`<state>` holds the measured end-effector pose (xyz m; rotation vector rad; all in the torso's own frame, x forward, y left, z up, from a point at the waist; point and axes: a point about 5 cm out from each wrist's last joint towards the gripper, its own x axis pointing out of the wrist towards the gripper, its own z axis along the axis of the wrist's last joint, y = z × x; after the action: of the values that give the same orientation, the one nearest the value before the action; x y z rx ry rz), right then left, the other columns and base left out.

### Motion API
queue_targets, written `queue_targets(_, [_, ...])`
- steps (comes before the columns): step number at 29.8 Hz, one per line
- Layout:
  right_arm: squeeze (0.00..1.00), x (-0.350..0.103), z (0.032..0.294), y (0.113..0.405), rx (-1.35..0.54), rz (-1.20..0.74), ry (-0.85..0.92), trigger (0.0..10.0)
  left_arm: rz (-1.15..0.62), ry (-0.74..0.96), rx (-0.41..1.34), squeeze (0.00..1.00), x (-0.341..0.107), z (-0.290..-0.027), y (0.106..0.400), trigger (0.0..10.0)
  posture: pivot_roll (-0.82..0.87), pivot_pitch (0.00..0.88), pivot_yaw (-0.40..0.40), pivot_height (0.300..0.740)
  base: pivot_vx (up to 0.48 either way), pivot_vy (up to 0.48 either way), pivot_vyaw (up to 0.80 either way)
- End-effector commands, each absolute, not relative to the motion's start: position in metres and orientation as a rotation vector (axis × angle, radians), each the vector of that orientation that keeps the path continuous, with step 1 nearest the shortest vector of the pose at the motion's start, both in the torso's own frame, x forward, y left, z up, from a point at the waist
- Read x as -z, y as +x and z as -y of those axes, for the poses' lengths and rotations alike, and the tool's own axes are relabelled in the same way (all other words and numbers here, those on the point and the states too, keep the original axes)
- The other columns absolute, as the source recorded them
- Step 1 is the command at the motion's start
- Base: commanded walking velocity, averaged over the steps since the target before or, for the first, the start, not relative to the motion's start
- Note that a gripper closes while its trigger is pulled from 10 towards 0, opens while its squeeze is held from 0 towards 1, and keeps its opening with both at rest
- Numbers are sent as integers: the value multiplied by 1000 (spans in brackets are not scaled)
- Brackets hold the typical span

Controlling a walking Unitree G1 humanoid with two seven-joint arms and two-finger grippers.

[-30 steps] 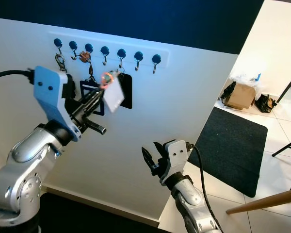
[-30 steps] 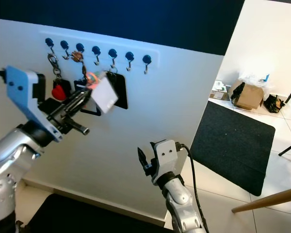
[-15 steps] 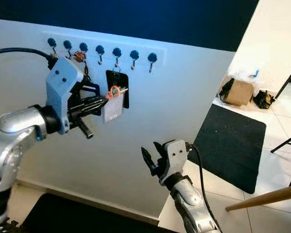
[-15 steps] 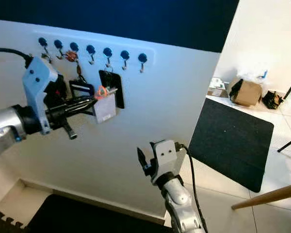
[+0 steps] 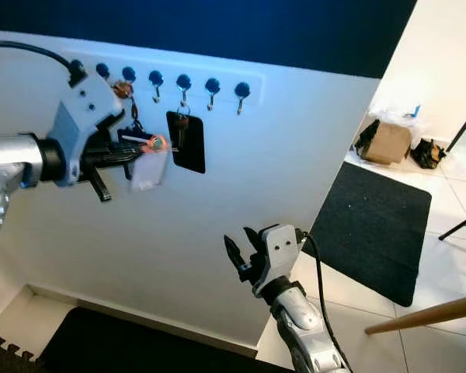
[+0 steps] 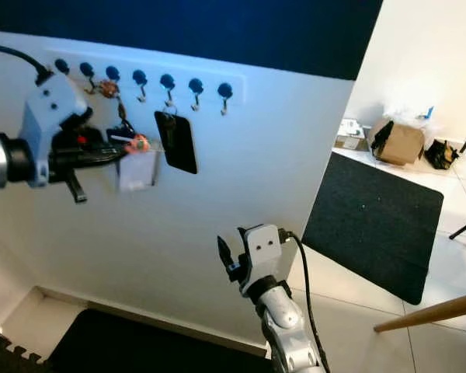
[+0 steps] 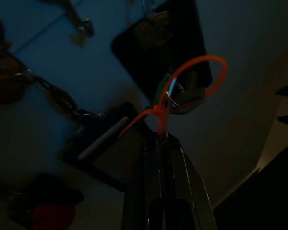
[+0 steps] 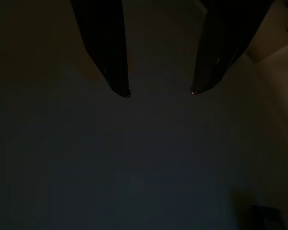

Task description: Hang keys on a hook

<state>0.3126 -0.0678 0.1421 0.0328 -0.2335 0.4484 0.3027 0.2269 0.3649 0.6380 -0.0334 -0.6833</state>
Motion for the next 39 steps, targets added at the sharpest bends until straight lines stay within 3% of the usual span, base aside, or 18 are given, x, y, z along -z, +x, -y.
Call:
queue_targets(1, [0,-138,70,312,-434,220,34,10000,21,646,675,0,-371,-232,304,10000,253,192,-3,740,0,0,0])
queue_targets(10, [0,-137,72,311,-419,221,35,10000,-11,521,624,0,-402,-250,311,10000,257,192,0,740,0,0,0])
queue_targets(16, [0,-137,70,312,-426,221,38,10000,-53,585,623,0,-409,-252,309,10000,274,193,-3,740,0,0,0])
queue_targets(39, [0,-137,70,312,-421,222,36,10000,-29,543,651,0,-413,-217,335,10000,258,193,-1,740,0,0,0])
